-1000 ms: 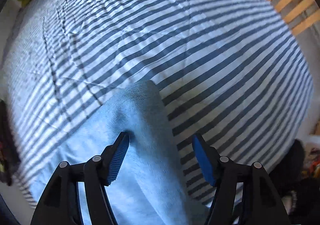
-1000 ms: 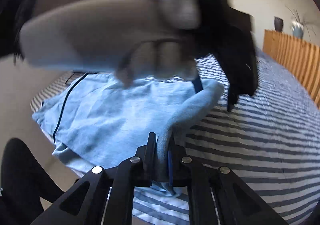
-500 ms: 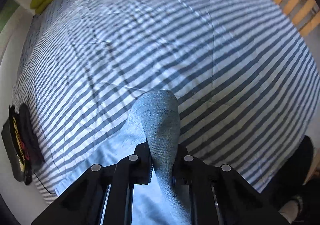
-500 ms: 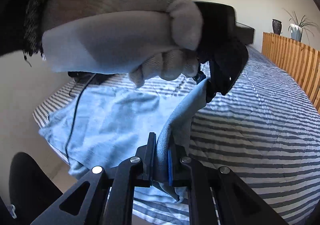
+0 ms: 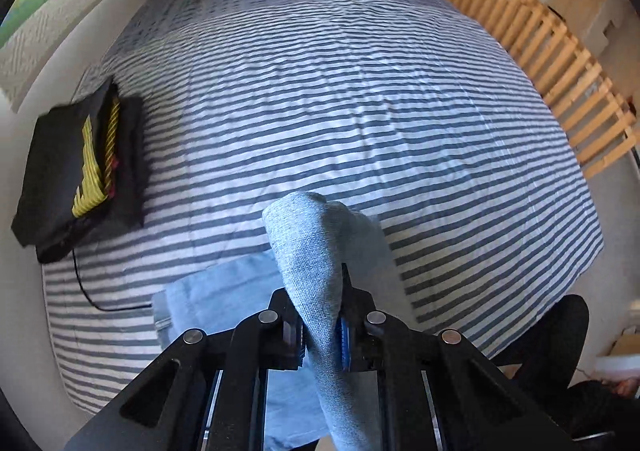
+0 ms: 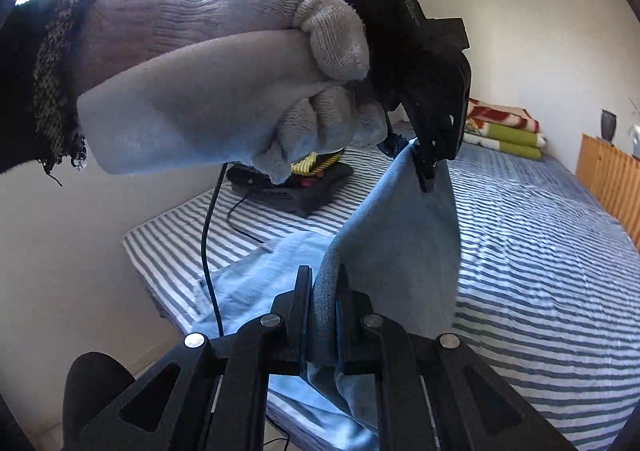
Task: Fold clothes
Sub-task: 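Lift the jeans with both tools and fold it over onto itself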
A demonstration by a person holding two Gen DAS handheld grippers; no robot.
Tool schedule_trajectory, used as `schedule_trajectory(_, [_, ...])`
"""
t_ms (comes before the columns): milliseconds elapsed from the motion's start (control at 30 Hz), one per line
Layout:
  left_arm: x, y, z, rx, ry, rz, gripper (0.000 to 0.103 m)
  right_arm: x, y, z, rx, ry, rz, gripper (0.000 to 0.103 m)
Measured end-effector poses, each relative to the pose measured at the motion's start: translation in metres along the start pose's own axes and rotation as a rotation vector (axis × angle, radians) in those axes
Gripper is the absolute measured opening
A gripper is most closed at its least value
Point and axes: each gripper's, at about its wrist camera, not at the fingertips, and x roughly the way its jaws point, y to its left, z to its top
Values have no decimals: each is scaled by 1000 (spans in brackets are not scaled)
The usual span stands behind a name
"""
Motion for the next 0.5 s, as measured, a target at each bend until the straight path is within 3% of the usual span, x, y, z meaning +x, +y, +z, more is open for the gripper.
schedule_trajectory(200, [25,88,-31,-100,-4,-90,12,47,51,-4,-78,69,-3,9])
schedule_trajectory(500, [79,162,-59,-183,19,-158,12,101,105,-17,-170,146,-11,9])
